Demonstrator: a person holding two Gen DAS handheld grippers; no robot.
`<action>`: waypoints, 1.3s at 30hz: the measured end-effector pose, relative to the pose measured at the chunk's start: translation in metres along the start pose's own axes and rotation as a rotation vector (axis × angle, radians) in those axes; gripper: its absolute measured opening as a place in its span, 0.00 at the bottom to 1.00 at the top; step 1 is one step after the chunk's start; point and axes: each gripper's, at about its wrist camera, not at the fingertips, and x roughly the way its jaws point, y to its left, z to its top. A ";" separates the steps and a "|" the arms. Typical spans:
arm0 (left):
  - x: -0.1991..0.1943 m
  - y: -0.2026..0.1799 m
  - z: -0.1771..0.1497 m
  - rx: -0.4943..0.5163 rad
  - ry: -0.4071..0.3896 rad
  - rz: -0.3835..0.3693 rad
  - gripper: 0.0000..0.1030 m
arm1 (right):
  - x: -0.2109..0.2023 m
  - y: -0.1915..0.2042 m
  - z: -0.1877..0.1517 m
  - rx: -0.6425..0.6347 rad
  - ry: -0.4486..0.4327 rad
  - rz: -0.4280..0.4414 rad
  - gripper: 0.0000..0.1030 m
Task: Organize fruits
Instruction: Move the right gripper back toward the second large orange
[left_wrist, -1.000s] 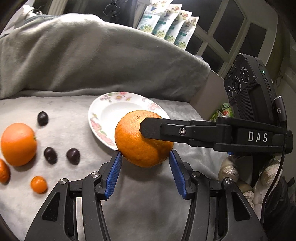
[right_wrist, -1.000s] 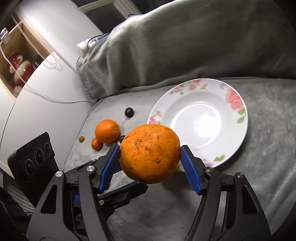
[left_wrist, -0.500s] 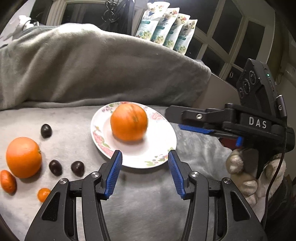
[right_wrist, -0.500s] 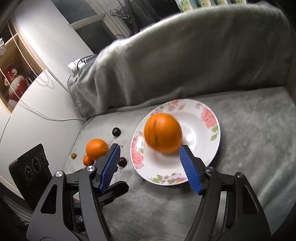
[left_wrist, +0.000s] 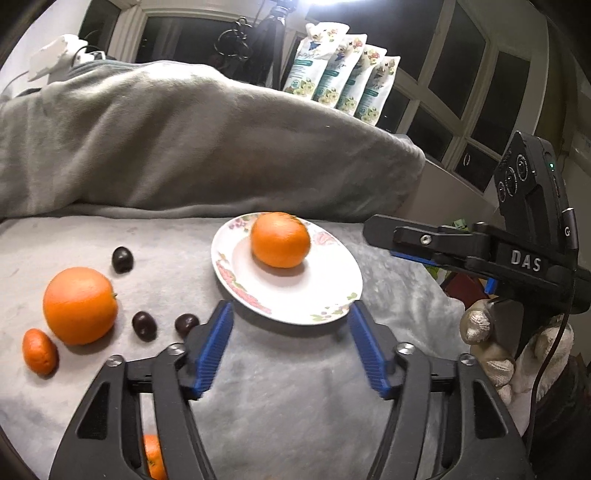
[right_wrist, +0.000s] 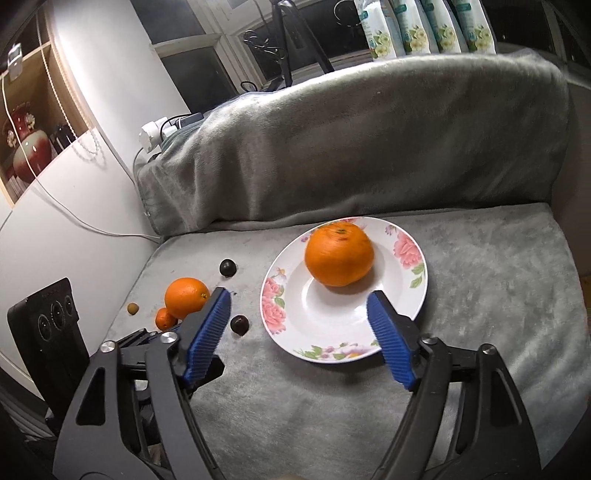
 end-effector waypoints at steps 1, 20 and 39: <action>-0.002 0.002 -0.001 -0.005 -0.001 0.000 0.70 | -0.001 0.003 -0.001 -0.003 -0.008 -0.004 0.85; -0.041 0.078 -0.015 -0.118 -0.024 0.133 0.79 | 0.015 0.052 -0.006 -0.080 0.002 0.036 0.85; -0.055 0.138 -0.026 -0.215 -0.046 0.194 0.79 | 0.078 0.102 -0.002 -0.134 0.156 0.137 0.85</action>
